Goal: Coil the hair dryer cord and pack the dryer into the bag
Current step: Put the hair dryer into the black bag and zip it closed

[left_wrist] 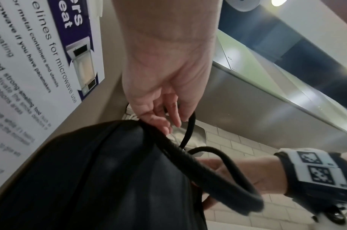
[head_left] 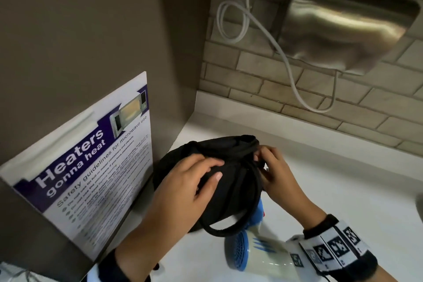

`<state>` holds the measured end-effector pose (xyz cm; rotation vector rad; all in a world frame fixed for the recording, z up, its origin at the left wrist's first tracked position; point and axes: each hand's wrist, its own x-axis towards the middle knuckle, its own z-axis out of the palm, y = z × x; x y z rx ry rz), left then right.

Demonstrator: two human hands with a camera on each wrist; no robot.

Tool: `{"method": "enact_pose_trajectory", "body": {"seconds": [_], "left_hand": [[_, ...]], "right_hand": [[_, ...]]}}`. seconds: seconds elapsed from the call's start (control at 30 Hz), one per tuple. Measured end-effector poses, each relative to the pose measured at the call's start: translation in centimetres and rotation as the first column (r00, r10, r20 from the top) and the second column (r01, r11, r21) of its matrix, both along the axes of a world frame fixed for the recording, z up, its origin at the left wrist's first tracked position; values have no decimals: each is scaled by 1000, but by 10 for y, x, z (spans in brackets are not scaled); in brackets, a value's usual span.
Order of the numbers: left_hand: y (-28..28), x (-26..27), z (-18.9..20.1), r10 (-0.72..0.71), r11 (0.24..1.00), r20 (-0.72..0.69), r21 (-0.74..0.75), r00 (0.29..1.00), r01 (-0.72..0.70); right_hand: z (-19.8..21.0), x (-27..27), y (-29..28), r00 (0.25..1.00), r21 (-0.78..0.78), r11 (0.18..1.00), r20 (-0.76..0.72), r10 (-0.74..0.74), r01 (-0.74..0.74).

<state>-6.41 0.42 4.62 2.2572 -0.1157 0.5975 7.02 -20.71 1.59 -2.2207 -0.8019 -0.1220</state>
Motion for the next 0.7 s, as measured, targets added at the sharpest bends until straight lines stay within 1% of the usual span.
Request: {"method": "enact_pose_trajectory", "body": {"seconds": [0.07,0.17,0.23,0.3,0.33,0.4,0.43,0.47,0.53,0.6,0.7], "left_hand": [[4,0,2,27,999,2,25,1000,-27],[13,4,2,28,997,3,76,1000,-28],[21,9,0,37,996,-18,86,999,-35],[29,13,-5,64,993,-65,107,996,-57],[32,15,-9,85,990,-99,124,991,-73],[37,17,-16,120,985,-141,140,983,-101],[38,19,-19,128,985,-147,132,981,-109],[39,19,-20,130,987,-153,117,980,-113],[40,20,-21,131,989,-166,96,977,-116],[40,21,-20,144,988,-165,87,976,-131],[42,20,-21,170,984,-160,84,973,-158]], "right_hand": [[2,-5,0,999,40,999,-32,35,-33],[1,-10,-2,982,63,992,-149,118,-109],[0,-10,-5,945,83,979,-257,200,-184],[2,-9,-9,898,112,971,-371,237,-211],[4,-8,-10,868,151,972,-440,230,-180],[5,-3,-9,788,239,970,-591,173,-33],[4,0,-7,742,246,968,-656,136,40],[1,4,-4,699,214,973,-709,94,86],[-7,9,0,604,123,989,-796,46,87],[-17,18,6,511,87,991,-859,22,103],[-24,35,15,431,103,964,-902,-13,245]]}}
